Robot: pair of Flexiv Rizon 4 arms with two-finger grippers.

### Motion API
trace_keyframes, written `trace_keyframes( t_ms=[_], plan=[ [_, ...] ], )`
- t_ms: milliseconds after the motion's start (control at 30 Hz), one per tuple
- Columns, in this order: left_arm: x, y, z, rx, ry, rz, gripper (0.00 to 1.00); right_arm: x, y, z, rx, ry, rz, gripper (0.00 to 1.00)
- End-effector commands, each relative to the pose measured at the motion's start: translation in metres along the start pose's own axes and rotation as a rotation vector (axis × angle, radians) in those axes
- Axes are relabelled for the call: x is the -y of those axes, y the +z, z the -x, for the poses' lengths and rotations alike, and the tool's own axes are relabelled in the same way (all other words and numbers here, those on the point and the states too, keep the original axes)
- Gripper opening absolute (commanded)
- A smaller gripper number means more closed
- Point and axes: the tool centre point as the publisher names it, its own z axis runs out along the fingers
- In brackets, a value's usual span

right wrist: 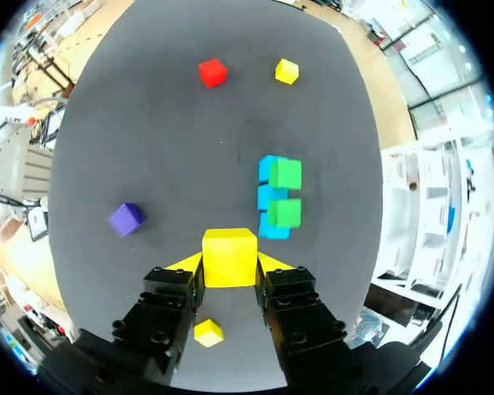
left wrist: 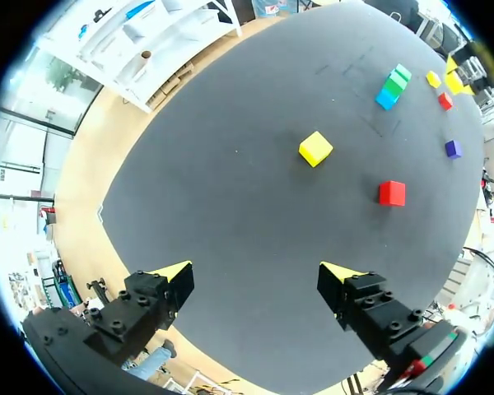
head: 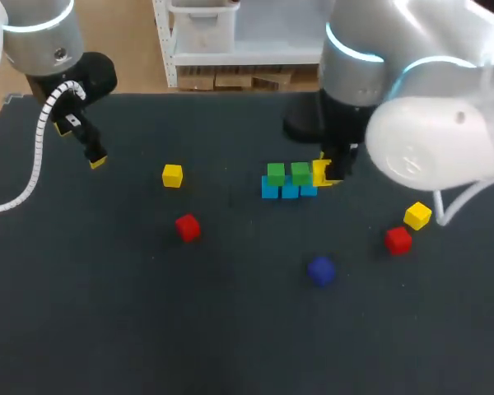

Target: Place the blue cubes, place green cubes on the blue cubes, place the yellow cubes on the green cubes, then place the red cubes on the yellow cubes, and place purple cube on the red cubes.

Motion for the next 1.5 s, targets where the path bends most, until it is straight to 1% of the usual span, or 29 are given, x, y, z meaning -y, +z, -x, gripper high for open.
trace_keyframes(
  t_ms=[33, 100, 267, 433, 500, 633, 833, 1000, 1200, 1500],
  plan=[
    [0.000, -0.001, 0.000, -0.003, -0.001, 0.000, 1.00, 0.019, 0.010, 0.017, -0.014, -0.010, 0.043, 0.00],
    [0.000, -0.001, 0.000, -0.003, -0.001, 0.000, 1.00, 0.023, 0.013, 0.020, -0.003, -0.013, 0.049, 0.00],
    [0.000, -0.001, 0.000, -0.003, -0.001, 0.000, 1.00, 0.031, 0.022, 0.026, -0.010, -0.007, 0.058, 0.00],
    [0.000, -0.001, 0.000, -0.003, -0.001, 0.000, 1.00, 0.038, 0.030, 0.030, -0.032, 0.002, 0.057, 0.00],
    [0.000, -0.001, 0.000, -0.003, -0.001, 0.000, 1.00, 0.042, 0.033, 0.032, -0.060, 0.017, 0.051, 0.00],
    [0.000, -0.001, 0.000, -0.003, -0.001, 0.000, 1.00, 0.047, 0.038, 0.036, -0.071, 0.026, 0.048, 0.00],
    [0.000, -0.001, 0.000, -0.003, -0.001, 0.000, 1.00, 0.051, 0.045, 0.038, -0.052, 0.059, 0.063, 0.00],
    [0.000, -0.001, 0.000, -0.003, -0.001, 0.000, 1.00, 0.056, 0.047, 0.034, -0.026, 0.097, 0.067, 0.00],
    [0.000, -0.001, 0.000, -0.003, -0.001, 0.000, 1.00, 0.061, 0.049, 0.033, -0.022, 0.101, 0.069, 0.00],
    [0.000, -0.001, 0.000, -0.003, -0.001, 0.000, 1.00, 0.066, 0.055, 0.036, -0.019, 0.087, 0.085, 0.00]
  ],
)
